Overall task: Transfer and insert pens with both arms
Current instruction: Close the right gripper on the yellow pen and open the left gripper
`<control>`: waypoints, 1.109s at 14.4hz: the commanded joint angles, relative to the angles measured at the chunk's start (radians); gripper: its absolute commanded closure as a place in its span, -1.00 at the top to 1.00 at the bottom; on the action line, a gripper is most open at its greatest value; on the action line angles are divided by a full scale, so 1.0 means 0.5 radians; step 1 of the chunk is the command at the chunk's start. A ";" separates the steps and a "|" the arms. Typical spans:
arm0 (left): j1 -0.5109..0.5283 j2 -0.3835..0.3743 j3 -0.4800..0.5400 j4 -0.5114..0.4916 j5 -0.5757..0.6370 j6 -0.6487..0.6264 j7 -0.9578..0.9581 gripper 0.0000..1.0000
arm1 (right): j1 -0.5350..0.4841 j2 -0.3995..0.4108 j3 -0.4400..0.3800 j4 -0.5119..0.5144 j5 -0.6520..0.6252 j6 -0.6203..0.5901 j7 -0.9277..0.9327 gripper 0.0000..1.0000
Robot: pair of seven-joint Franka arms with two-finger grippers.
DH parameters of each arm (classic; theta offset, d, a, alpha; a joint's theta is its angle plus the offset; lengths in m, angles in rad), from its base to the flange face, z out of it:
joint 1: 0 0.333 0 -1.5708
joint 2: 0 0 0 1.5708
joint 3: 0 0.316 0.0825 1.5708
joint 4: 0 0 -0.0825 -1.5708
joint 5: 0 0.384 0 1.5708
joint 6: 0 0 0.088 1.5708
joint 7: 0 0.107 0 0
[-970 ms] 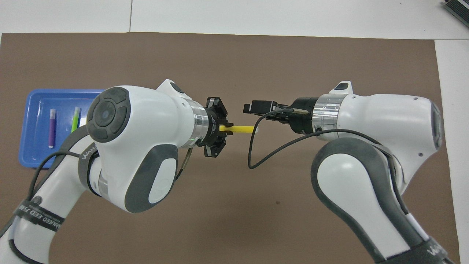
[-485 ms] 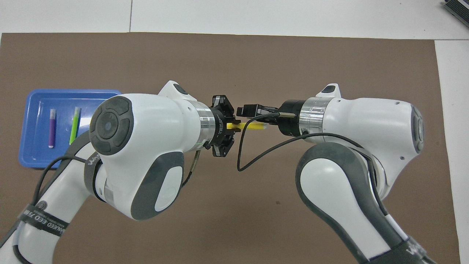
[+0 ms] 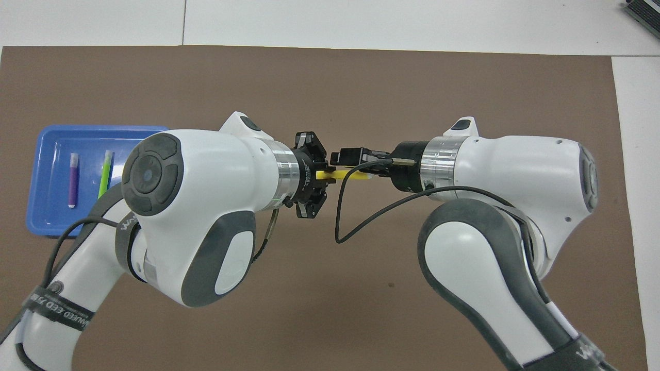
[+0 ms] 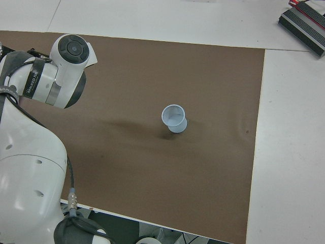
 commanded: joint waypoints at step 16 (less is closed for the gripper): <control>-0.009 -0.021 0.023 -0.053 -0.028 0.159 0.014 -1.00 | -0.099 0.005 0.005 0.091 0.019 -0.265 -0.167 -1.00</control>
